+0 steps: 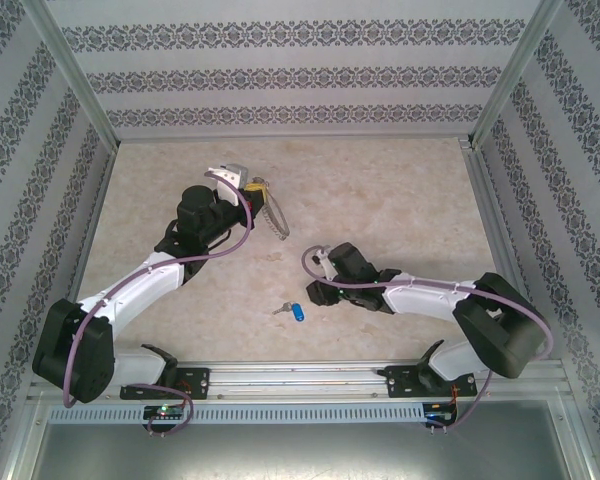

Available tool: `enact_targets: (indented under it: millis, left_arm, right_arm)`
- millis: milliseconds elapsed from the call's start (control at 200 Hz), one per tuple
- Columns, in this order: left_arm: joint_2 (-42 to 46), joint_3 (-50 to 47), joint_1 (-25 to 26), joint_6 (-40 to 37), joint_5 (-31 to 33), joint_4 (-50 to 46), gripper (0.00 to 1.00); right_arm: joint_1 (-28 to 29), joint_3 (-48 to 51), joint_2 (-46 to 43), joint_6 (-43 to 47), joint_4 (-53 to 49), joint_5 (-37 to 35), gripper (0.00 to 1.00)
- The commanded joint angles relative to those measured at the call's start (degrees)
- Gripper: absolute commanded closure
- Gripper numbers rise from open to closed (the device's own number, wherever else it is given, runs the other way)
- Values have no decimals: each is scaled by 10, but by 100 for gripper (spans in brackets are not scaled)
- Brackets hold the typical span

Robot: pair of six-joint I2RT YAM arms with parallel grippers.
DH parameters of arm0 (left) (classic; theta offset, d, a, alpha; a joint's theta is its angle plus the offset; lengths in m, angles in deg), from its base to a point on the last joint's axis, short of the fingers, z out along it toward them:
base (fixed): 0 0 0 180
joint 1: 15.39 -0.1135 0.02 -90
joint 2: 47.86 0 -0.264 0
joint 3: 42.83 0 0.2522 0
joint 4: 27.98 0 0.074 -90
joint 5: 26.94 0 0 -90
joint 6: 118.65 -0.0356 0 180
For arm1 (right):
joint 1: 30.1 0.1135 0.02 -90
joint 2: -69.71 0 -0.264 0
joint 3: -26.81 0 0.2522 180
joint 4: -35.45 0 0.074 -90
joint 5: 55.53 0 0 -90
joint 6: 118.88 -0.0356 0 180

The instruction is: Put the keys on the keyring

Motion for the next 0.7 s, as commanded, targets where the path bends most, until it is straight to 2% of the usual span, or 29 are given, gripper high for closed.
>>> enact_targets:
  millis: [0,270,694]
  left_arm:
    - [0,12,6,5,-9,27,100]
    - [-3,14,7,5,-10,28,100]
    - [-7,17,7,4,-12,28,100]
  right_arm:
    - [22,-12,7,15,4,18,52]
    - [72,-45,54,32,-22,-3,42]
    - [108,-90,124,42,-31,-47,41]
